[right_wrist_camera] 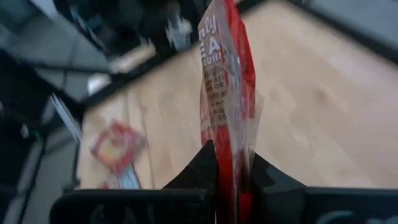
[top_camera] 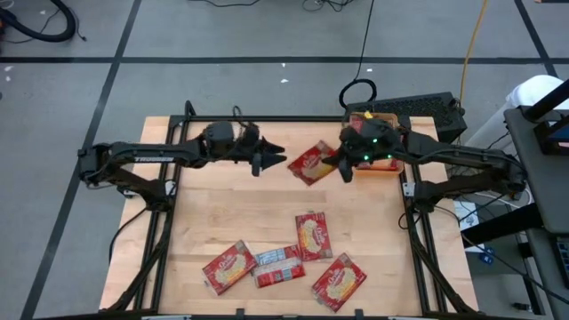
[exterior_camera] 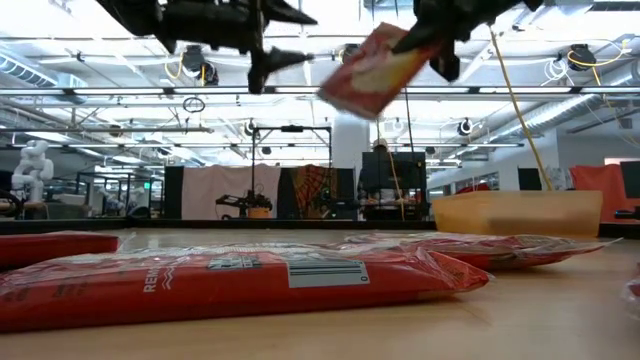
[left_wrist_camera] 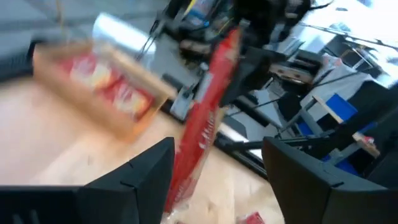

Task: Sort popcorn bags into baskets
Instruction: Put the red popcorn bag into the orange bin

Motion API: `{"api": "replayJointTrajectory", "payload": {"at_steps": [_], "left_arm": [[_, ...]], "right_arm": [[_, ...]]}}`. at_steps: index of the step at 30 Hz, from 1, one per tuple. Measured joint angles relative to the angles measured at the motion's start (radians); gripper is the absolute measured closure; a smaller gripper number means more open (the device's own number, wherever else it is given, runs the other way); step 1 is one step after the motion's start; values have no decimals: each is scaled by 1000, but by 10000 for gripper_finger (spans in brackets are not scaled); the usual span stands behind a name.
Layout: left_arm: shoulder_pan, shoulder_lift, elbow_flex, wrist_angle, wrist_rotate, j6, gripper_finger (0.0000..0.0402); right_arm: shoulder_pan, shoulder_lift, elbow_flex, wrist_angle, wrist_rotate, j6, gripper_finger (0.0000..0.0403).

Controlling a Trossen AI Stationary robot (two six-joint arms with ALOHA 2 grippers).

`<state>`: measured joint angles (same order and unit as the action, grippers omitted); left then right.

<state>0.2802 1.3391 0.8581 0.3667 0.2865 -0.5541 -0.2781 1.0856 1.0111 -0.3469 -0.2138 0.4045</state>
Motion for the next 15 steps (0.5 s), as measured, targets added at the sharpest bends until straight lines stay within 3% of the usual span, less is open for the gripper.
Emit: {"api": "replayJointTrajectory", "payload": {"at_steps": [7, 15], "left_arm": [[8, -101, 0, -2, -57, 119, 132], [36, -156, 0, 26, -104, 150, 117]], "right_arm": [[-27, -33, 0, 259, 3, 57, 388], [-29, 9, 1, 545, 32, 107, 389]]}}
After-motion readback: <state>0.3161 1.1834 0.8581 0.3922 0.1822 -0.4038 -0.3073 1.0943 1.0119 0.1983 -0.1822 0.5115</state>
